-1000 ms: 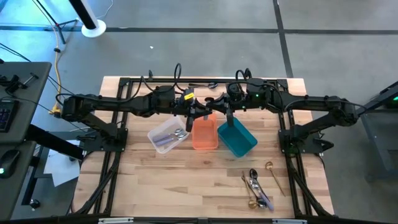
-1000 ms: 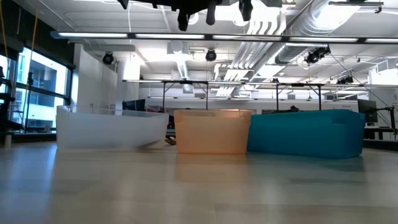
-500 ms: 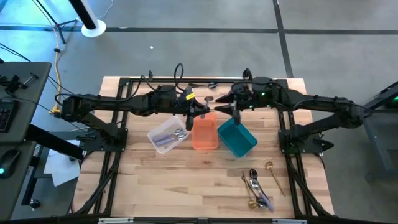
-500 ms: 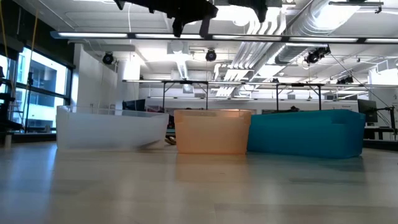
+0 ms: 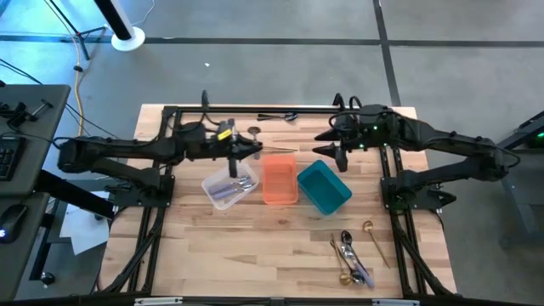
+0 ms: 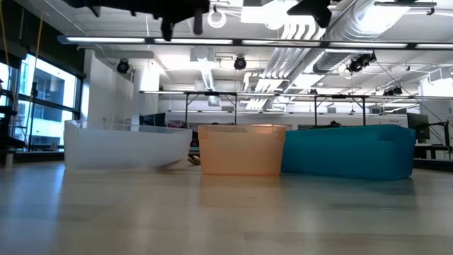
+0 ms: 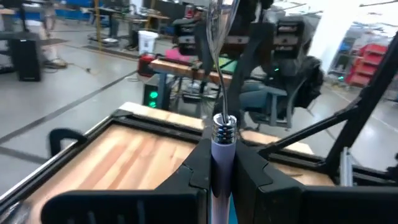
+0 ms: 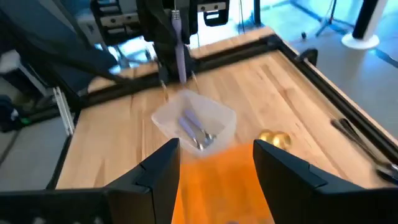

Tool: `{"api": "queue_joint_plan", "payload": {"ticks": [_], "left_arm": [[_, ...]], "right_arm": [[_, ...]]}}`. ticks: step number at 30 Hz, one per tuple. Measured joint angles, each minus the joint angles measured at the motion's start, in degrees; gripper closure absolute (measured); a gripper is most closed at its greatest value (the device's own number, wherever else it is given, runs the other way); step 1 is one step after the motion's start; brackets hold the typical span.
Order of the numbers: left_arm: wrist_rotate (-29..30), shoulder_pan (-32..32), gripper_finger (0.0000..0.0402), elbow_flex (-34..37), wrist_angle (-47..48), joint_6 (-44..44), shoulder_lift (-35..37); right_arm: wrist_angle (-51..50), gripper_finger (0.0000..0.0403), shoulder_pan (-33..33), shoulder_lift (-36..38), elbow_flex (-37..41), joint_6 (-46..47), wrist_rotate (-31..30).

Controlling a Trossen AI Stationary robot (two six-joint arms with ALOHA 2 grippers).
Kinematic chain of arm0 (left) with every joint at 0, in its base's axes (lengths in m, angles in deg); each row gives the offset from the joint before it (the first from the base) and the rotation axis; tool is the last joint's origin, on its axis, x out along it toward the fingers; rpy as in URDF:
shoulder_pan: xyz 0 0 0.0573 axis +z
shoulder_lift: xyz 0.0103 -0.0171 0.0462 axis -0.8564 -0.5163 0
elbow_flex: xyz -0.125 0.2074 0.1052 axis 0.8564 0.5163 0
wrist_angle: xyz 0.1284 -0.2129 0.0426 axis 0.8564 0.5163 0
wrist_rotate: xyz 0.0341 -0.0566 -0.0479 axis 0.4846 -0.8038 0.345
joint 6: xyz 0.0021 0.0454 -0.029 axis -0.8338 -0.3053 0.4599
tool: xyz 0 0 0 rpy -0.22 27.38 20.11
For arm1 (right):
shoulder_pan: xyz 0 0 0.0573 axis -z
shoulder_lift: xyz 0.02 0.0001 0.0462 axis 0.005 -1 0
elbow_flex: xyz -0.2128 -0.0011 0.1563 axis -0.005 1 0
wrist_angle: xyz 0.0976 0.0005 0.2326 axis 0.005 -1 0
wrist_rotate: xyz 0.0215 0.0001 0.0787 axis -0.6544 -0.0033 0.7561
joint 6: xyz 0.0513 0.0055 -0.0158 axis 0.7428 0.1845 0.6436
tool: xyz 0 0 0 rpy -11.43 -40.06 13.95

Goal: Sort silverware by color (type)
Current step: Put the purple spoon into the white bin

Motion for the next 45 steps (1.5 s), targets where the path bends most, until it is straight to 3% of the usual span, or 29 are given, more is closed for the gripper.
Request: {"api": "queue_joint_plan", "payload": {"ticks": [7, 13, 22, 37, 40, 45], "left_arm": [[0.9, -1.2, 0.0384, 2.7, 4.5, -0.2, 8.4], [1.7, -0.3, 0.0384, 2.6, 5.0, -2.4, 11.0], [1.6, -0.3, 0.0384, 2.6, 5.1, -2.3, 11.1], [1.4, -1.0, 0.0384, 2.6, 5.7, -2.1, 11.1], [2.8, -1.3, 0.0384, -1.2, 16.3, -0.8, 10.8], [9.0, -1.7, 0.0384, -12.6, 48.2, 1.9, 7.2]], "right_arm": [[26.4, 0.0214, -0.1, 3.1, 16.9, 10.0, 3.7], [37.4, 0.0215, -1.4, 4.7, 20.4, 13.0, 3.8], [38.4, 0.0214, -1.6, 4.4, 20.4, 2.5, 2.5], [38.0, 0.0215, -1.6, 4.4, 20.4, 2.7, 2.6], [38.0, 0.0215, -1.6, 4.4, 20.4, 2.7, 2.6], [37.8, 0.0215, -1.6, 4.4, 20.3, 2.5, 2.6]]}}
